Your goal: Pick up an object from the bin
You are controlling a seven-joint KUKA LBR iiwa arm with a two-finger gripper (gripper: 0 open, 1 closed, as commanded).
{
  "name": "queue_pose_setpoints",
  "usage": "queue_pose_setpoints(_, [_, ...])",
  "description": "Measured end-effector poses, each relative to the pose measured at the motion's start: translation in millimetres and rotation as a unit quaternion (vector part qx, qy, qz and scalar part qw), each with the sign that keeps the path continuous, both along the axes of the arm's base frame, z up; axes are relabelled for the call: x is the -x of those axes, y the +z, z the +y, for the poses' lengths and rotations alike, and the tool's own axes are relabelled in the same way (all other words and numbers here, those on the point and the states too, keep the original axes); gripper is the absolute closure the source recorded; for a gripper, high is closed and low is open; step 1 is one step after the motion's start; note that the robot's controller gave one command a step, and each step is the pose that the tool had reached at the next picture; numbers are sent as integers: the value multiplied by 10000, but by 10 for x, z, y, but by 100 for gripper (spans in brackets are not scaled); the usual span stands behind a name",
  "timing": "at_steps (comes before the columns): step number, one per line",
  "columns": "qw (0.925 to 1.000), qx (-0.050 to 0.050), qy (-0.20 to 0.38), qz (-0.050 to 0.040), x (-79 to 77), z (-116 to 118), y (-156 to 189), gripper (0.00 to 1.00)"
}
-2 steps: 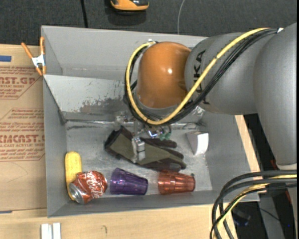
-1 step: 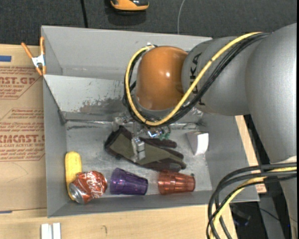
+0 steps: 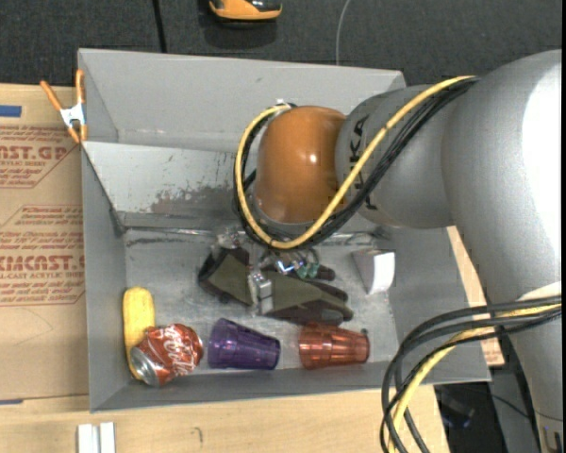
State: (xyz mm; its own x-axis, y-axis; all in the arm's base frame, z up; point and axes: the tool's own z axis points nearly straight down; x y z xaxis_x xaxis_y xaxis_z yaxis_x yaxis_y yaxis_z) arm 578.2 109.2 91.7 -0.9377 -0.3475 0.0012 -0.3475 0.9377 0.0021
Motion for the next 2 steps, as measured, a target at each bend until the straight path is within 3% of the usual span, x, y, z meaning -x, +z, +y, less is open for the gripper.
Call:
queue_pose_setpoints(1, [9997,-7,-256,-28,30,-118,-212,100])
queue_pose_setpoints(2, [9997,-7,-256,-28,30,-118,-212,100])
